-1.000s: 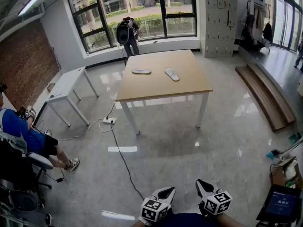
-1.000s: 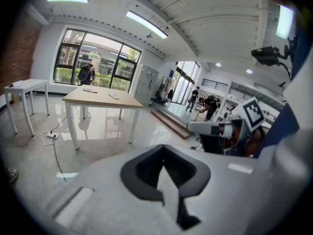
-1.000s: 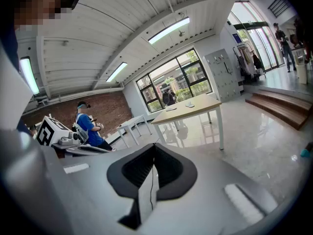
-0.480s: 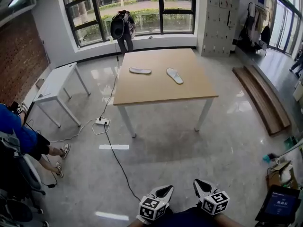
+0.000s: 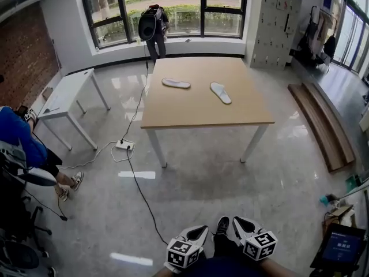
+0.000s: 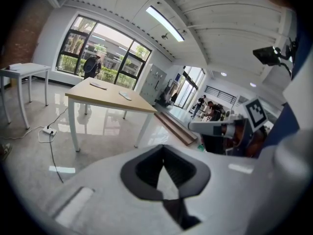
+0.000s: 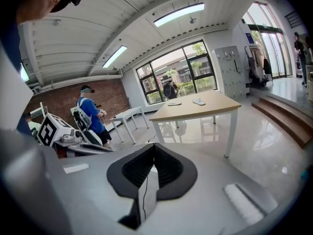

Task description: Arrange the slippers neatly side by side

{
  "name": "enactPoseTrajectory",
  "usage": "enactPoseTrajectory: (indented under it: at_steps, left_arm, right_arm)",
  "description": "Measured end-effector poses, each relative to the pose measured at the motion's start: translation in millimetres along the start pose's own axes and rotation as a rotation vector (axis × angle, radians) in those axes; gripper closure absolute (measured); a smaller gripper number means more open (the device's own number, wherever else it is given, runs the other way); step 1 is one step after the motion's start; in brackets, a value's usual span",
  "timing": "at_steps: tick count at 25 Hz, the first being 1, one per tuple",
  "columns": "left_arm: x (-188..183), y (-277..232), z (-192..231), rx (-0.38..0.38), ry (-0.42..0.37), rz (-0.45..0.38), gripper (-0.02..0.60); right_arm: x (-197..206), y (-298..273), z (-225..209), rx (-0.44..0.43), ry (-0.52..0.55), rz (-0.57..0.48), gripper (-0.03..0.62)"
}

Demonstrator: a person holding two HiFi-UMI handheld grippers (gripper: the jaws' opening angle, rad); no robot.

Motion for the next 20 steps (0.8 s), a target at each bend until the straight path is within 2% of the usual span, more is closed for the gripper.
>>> enactPoseTrajectory:
  at_steps: [9, 12, 20]
  left_arm:
    - [-47.3, -28.3, 63.5, -0.142, -0.002, -0.054, 0.577]
    - [-65.9, -53.9, 74.3, -0.161, -0.006, -0.055, 0.577]
    - [-121.2, -142.6, 92.1, -0.174, -0.019, -0.036, 0.577]
  right_arm:
    - [-28.4, -83.3, -22.3, -0.133, 0.024, -0.003, 0.583]
    - [-40.9, -109.1, -43.8, -0.166, 0.022, 0.002, 0.583]
    - [-96.3, -163.2, -123.8, -0.167, -0.006, -0.014, 0.583]
Point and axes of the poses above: the fingertips, and each gripper's own axes: y backward along the fingers, z to its left, x out of its underside, the point moved 2 cm from there along y, backward along the fingers, and after that the axes turned 5 degrees about -z, right-handed, at the moved point
